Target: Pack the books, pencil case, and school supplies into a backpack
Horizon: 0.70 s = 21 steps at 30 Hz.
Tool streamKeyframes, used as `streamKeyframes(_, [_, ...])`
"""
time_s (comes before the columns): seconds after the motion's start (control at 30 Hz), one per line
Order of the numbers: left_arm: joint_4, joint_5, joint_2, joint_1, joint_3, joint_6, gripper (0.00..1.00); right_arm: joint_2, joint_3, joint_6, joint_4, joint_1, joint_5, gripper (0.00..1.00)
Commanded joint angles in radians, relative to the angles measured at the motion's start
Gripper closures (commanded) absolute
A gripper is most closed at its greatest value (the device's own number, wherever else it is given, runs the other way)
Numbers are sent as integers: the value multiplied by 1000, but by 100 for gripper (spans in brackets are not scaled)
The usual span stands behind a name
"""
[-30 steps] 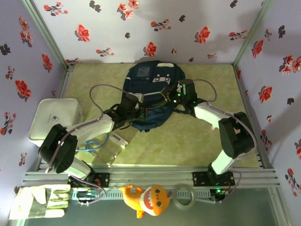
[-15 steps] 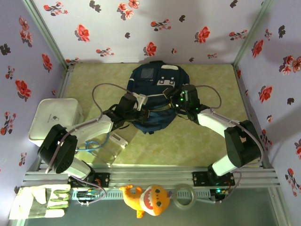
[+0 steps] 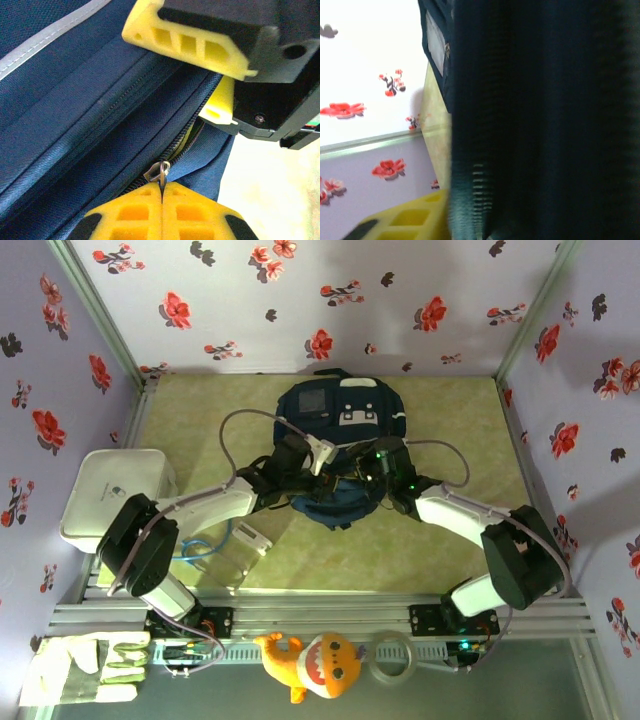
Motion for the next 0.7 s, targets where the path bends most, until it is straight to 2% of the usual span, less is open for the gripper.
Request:
streamKeyframes(0.0, [23,21,-2,-4,54,51,100,-25,-6,-14,62,-4,59,75])
streamKeyframes(0.1, [8,-6,-17,7,32,77,100,-54,-6,-54,77,-25,61,83])
streamKeyframes(0.37, [-62,-89,-117,69,-64,147,100,-136,-6,-94,78,-97,-21,86])
streamKeyframes(0.67, [-43,-132,-170,110,-126,204,100,-143,26,-85,87,-161,-123,88])
